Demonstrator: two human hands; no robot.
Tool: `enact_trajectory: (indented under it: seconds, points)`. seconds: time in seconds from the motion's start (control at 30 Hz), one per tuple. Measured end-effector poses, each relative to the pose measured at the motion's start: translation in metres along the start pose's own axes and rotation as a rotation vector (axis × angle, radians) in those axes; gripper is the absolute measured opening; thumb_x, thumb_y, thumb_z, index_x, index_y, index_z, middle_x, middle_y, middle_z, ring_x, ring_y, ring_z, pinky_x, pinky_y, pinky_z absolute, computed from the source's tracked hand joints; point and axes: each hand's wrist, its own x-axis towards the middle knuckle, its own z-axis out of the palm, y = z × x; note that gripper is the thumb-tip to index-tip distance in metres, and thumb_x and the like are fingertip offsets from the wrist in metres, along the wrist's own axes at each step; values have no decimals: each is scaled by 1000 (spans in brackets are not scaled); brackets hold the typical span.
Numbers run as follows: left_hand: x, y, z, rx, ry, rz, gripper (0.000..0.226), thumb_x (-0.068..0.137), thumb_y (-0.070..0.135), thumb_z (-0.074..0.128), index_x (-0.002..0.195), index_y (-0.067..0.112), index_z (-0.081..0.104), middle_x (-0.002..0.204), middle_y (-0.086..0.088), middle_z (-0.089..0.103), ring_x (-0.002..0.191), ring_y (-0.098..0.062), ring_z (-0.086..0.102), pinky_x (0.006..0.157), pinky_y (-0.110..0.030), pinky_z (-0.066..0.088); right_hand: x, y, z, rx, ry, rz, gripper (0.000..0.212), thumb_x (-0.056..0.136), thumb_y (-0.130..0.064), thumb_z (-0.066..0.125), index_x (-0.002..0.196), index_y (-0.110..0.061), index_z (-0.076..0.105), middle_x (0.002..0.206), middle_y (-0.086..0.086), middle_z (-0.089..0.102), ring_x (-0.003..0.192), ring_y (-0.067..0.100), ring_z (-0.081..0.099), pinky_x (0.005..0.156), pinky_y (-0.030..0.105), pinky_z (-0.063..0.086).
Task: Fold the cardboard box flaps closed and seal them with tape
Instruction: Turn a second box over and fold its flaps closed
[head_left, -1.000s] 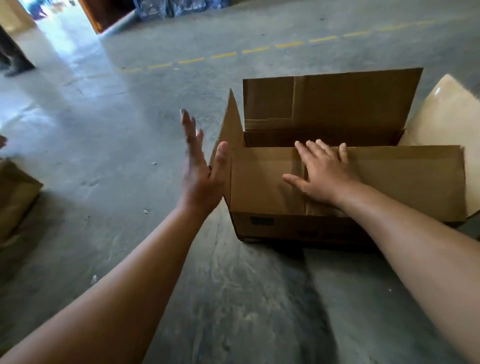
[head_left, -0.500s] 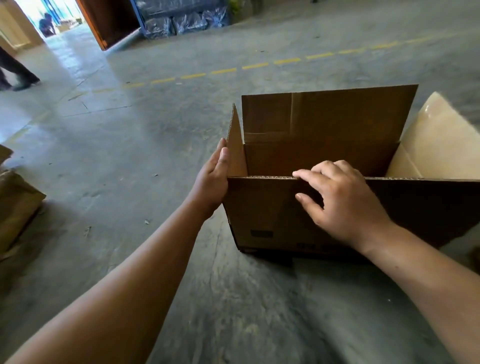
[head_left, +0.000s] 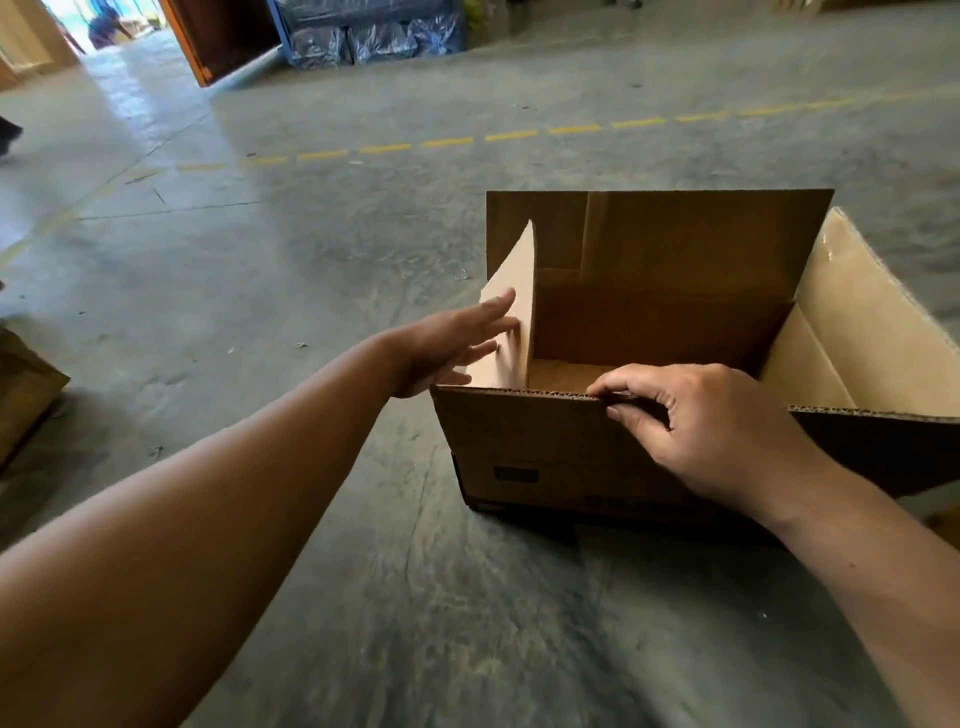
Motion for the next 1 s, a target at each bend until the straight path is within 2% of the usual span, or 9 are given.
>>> enact_trajectory:
  seconds: [0.13, 0.2, 0.27, 0.33, 0.43, 0.5, 0.67, 0.8, 1.0]
  points:
    - [18, 6, -3, 300, 11, -44, 71, 93, 69, 35, 153, 32, 34, 163, 3, 24, 149, -19, 23, 120, -47, 20, -4, 1, 1, 4, 4, -2, 25, 91, -35, 60, 115, -42, 65, 106, -19, 70, 97, 7, 66, 74, 32, 57]
    - [28, 4, -2, 413, 29, 0, 64, 96, 64, 35, 152, 34, 33, 162, 7, 25, 149, -19, 22, 121, -43, 17, -5, 2, 0, 0, 5, -10, 27, 91, -37, 58, 117, -42, 64, 106, -20, 70, 97, 6, 66, 73, 35, 58]
    - [41, 0, -1, 537, 16, 60, 63, 98, 62, 33, 155, 36, 26, 164, 12, 16, 151, -18, 16, 122, -42, 12, -5, 1, -1, -27, 3, -12, 29, 92, -40, 55, 120, -42, 61, 110, -20, 68, 100, 6, 65, 77, 35, 57]
    - [57, -8, -1, 663, 11, 93, 72, 94, 68, 31, 157, 37, 17, 165, 14, 7, 152, -19, 11, 123, -46, 8, -6, 1, 0, -78, 4, -15, 34, 93, -44, 51, 125, -40, 59, 115, -19, 67, 104, 6, 63, 84, 35, 54]
    - [85, -19, -3, 721, -2, 117, 84, 88, 74, 29, 158, 35, 4, 166, 11, -6, 153, -19, -1, 123, -48, 4, -7, 2, 8, -115, 14, -16, 41, 91, -47, 48, 129, -36, 57, 118, -15, 65, 107, 8, 61, 86, 39, 50]
    - [103, -28, -4, 827, -1, 143, 84, 91, 72, 27, 157, 33, -5, 165, 9, -14, 152, -17, -10, 123, -46, 0, -10, 3, 15, -134, 45, -18, 43, 91, -48, 47, 130, -31, 57, 118, -13, 64, 106, 9, 59, 86, 38, 47]
    - [141, -58, -6, 1178, 136, 199, 89, 88, 81, 12, 157, 30, -11, 164, 8, -16, 151, -15, -15, 123, -46, -3, -14, 5, 29, -183, 179, -51, 44, 90, -45, 53, 129, -26, 61, 119, -7, 64, 107, 15, 60, 88, 42, 44]
    - [152, -69, -5, 1215, 259, 250, 97, 84, 85, 11, 158, 25, -7, 165, 4, -11, 151, -14, -12, 123, -40, -5, -15, 1, 38, -228, 257, -69, 42, 88, -44, 55, 123, -25, 66, 117, -4, 67, 103, 18, 64, 83, 46, 45]
    - [151, -74, -2, 1229, 291, 255, 96, 85, 85, 11, 159, 25, -5, 166, 3, -10, 151, -16, -12, 123, -44, -4, -11, -5, 45, -255, 333, -69, 37, 87, -38, 58, 119, -22, 68, 115, -3, 68, 99, 20, 67, 81, 47, 46]
